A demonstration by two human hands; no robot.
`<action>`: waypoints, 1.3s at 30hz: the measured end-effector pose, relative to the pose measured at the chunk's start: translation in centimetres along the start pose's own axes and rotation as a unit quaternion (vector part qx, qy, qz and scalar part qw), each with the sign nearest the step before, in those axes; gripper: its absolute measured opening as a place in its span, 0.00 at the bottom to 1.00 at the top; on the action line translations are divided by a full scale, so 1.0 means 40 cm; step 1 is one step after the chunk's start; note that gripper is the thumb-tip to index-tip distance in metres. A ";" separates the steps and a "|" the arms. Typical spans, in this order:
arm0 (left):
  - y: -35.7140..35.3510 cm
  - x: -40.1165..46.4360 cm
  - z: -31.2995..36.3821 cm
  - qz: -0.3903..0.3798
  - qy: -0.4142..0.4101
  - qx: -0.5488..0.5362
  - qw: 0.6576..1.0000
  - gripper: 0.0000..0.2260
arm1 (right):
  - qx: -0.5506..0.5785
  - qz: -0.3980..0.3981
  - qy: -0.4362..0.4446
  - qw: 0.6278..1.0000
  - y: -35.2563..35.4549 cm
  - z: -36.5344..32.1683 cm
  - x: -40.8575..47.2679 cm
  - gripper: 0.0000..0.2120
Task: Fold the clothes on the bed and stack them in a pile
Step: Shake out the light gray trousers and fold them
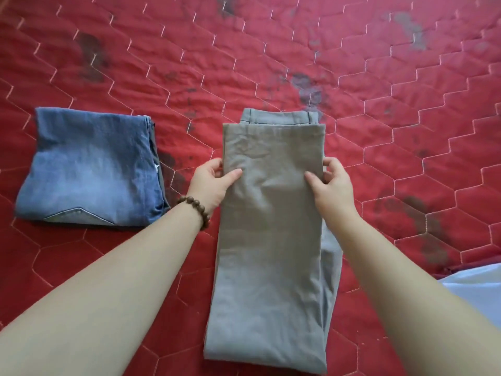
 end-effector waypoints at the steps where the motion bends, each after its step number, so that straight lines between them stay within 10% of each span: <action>1: -0.004 0.034 0.004 0.002 0.005 0.003 1.000 0.09 | -0.005 0.013 -0.011 1.000 0.002 -0.004 0.037 0.10; 6: -0.006 0.101 -0.113 0.021 0.114 0.157 0.981 0.09 | -0.163 -0.030 -0.172 0.971 -0.023 0.110 0.107 0.17; 15: -0.015 0.176 -0.035 0.043 0.024 0.036 0.998 0.11 | -0.134 -0.003 -0.023 0.991 -0.027 0.045 0.179 0.04; 27: -0.044 0.182 -0.030 0.053 0.055 0.151 0.986 0.16 | -0.219 0.045 -0.103 0.969 -0.020 0.090 0.222 0.07; 30: -0.050 0.148 0.028 0.143 -0.089 0.336 0.927 0.20 | -0.279 0.110 -0.034 0.953 -0.029 0.055 0.201 0.13; 33: -0.158 0.111 0.041 0.054 -0.234 0.490 0.838 0.23 | -0.395 0.103 0.201 0.891 -0.113 -0.008 0.151 0.20; 39: -0.249 0.088 -0.122 -0.073 -0.209 0.680 0.699 0.26 | -0.528 -0.093 0.240 0.809 -0.228 0.132 0.083 0.27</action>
Point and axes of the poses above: each hand's wrist, its own x-axis towards the middle knuckle, its own y-axis out of the back of the hand, z = x × y, the point moved 6 cm from there along x, towards the middle knuckle, and after that the axes turned 1 degree about x, right-handed, at the moved point
